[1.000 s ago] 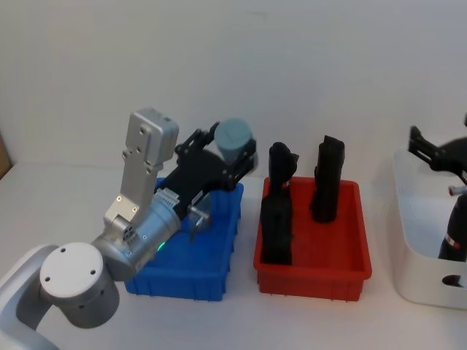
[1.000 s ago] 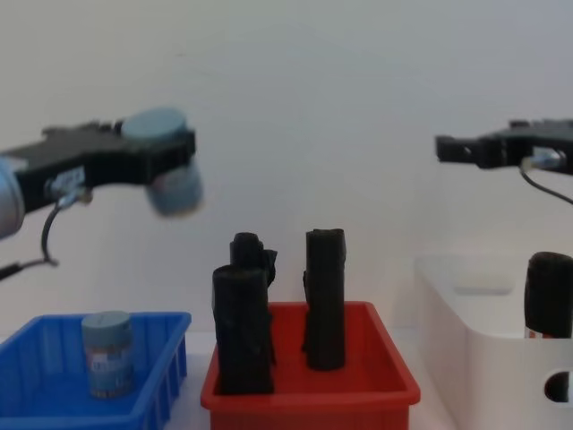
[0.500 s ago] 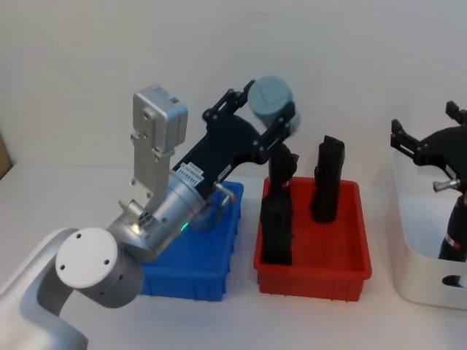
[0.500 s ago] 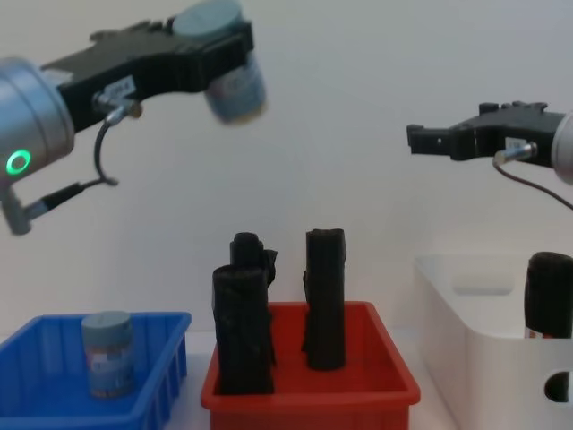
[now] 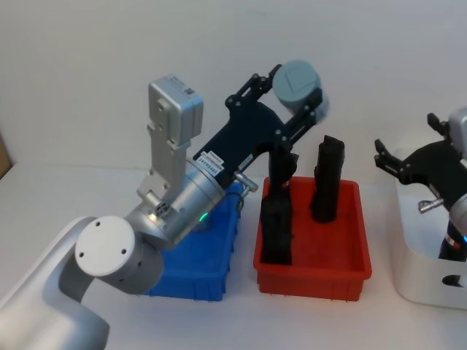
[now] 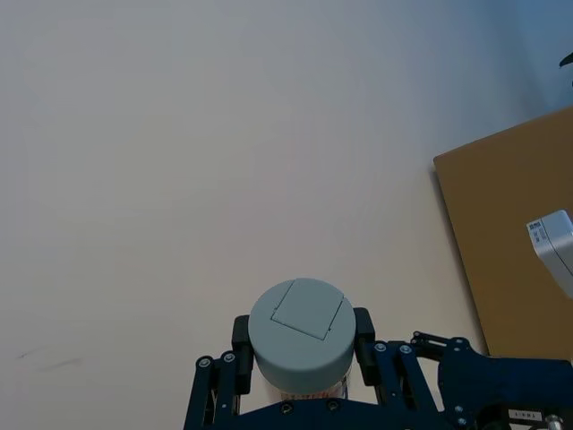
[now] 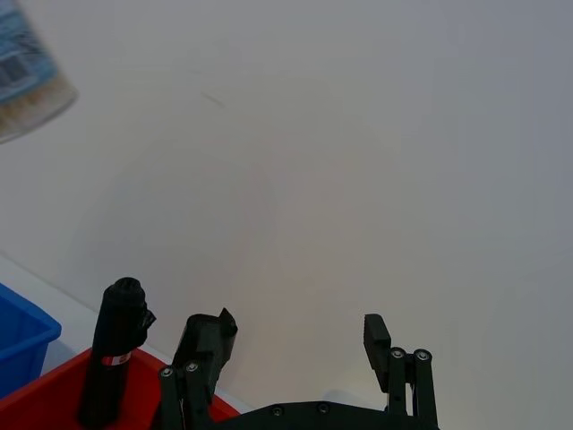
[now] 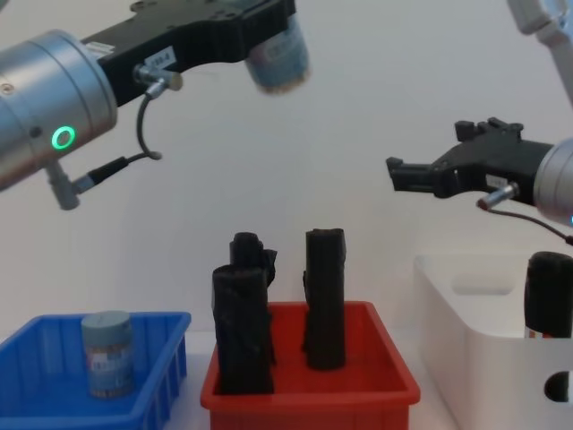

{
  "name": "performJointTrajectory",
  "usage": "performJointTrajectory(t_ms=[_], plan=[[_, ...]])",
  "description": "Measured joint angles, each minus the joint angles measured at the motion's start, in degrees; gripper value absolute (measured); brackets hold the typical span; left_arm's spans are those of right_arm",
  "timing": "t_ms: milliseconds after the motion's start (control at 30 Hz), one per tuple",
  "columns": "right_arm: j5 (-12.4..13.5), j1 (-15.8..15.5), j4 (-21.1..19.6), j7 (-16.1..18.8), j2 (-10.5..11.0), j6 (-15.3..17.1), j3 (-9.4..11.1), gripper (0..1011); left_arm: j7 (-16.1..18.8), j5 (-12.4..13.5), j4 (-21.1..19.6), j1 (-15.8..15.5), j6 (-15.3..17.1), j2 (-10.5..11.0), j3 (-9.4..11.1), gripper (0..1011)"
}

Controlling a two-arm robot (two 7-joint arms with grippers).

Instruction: Pick the cotton swabs from the blue box and place them into the white box.

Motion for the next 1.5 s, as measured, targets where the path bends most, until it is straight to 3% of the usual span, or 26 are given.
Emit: performJointTrajectory(t_ms=[400, 633, 1000, 1500], plan=[[-6.1, -1.4, 1.3, 0.2, 0.7, -10.7, -1.4, 1001, -2.7, -0.5, 3.2, -2.1, 0.3, -2.4, 1.0, 669], [-7.8, -2.5, -0.1, 0.4, 1.0, -13.9, -2.1, 1001, -3.7, -0.9, 5.0, -3.0, 0.5, -3.6, 1.5, 669], [-9.6, -3.3, -1.7, 0.6, 1.1, -15.5, -2.8, 1001, -4.8, -1.9, 7.0, -3.6, 0.2, -4.8, 2.1, 669], [-10.3, -3.4, -2.6, 0.2, 0.6, -14.9, -3.4, 1001, -5.1, -2.0, 8.3, -3.9, 0.2, -5.6, 2.5, 669]])
